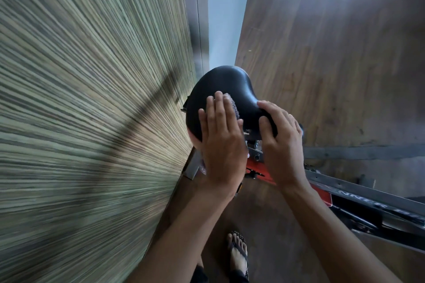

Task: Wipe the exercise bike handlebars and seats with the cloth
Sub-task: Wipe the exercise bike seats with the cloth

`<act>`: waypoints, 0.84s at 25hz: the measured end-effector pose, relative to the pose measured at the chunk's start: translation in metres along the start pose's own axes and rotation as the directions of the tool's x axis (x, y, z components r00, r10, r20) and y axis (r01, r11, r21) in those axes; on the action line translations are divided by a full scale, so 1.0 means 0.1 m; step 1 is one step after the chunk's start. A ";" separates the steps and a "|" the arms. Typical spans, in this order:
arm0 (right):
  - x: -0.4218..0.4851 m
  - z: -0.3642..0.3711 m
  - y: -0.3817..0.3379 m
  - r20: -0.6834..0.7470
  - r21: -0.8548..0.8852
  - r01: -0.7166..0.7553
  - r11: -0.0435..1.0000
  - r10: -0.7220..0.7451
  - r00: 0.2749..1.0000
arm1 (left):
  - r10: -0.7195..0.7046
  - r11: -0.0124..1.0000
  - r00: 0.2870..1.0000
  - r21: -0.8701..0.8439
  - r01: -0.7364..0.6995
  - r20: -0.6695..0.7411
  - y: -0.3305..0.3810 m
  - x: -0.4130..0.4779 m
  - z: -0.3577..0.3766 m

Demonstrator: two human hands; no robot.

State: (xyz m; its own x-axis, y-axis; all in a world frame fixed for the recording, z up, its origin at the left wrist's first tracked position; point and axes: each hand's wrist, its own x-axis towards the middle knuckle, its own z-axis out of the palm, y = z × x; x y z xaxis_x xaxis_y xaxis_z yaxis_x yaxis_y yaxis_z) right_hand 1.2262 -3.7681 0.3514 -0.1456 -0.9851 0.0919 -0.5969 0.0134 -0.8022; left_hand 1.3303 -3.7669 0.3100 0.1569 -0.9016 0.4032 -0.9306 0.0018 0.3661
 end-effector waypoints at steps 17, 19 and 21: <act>-0.08 0.80 -0.43 0.039 -0.469 0.109 0.877 -0.103 0.994 | -0.085 0.852 0.977 -0.494 0.174 0.196 -0.67 0.28 -0.57; -0.11 0.67 -0.27 -0.008 -0.524 0.151 0.838 -0.183 0.983 | 0.037 0.919 0.980 -0.391 0.043 0.196 -0.61 0.23 -0.51; -0.17 0.49 -0.07 -0.050 -0.567 0.153 0.810 -0.219 0.974 | 0.165 0.955 0.966 -0.278 -0.105 0.200 -0.54 0.16 -0.43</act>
State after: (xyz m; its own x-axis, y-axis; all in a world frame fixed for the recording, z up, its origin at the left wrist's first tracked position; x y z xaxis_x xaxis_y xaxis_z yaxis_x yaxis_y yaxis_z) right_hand 1.2715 -3.7599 0.3264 -0.0508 -0.9541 0.2951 -0.9526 -0.0424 -0.3011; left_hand 1.3975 -3.7630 0.3326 -0.0677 -0.9570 0.2822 -0.8131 0.2168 0.5402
